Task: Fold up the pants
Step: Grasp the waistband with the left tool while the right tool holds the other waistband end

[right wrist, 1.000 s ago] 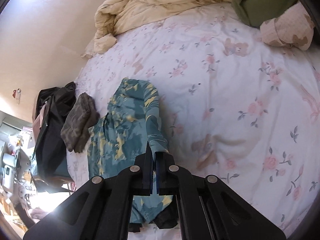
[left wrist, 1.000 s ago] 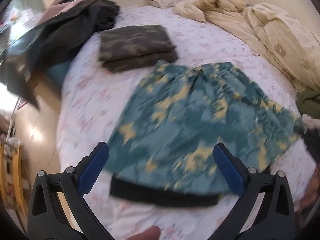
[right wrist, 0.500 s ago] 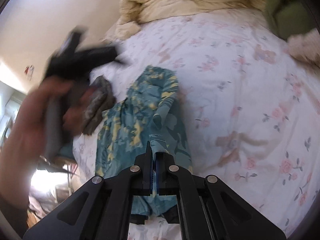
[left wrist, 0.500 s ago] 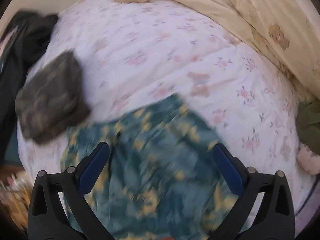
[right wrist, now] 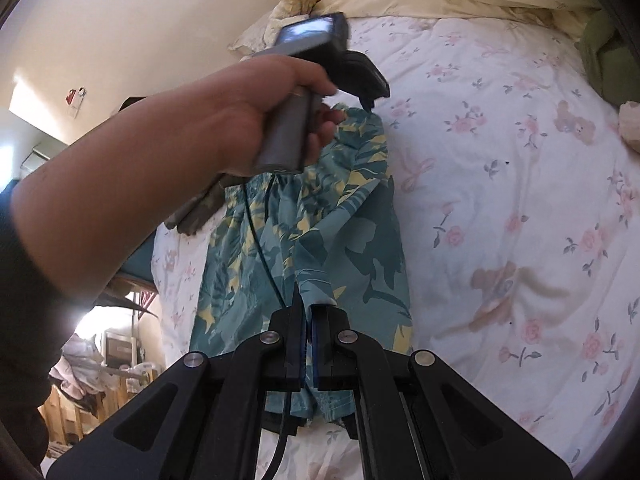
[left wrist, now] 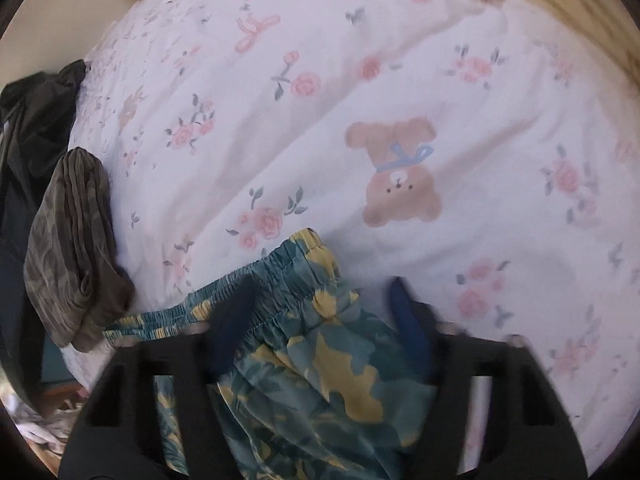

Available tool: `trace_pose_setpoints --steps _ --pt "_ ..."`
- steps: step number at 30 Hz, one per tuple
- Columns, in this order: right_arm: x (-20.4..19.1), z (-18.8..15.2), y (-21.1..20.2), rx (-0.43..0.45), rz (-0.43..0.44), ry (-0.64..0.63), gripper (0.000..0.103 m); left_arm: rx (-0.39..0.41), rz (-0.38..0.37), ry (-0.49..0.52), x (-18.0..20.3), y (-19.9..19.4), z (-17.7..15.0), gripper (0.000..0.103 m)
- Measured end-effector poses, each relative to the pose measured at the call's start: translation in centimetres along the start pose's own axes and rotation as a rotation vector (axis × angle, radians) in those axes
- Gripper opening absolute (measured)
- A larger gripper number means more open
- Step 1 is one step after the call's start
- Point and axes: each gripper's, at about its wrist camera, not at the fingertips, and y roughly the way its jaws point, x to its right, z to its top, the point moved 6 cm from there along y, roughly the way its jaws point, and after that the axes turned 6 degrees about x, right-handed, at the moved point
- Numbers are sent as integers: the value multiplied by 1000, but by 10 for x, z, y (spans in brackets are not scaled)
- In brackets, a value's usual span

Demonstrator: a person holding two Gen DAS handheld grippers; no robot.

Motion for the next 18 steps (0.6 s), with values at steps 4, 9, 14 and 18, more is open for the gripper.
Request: trace_pose_setpoints --steps 4,9,14,18 --pt "-16 -6 4 -33 27 -67 0 27 12 18 -7 -3 5 14" --pt "-37 -16 6 -55 64 -150 0 36 -63 -14 -30 -25 6 9" --pt "-65 -23 1 -42 131 -235 0 71 -77 -15 -72 -54 5 8" --pt "-97 -34 -3 -43 222 -316 0 99 -85 -32 -113 -74 -5 8"
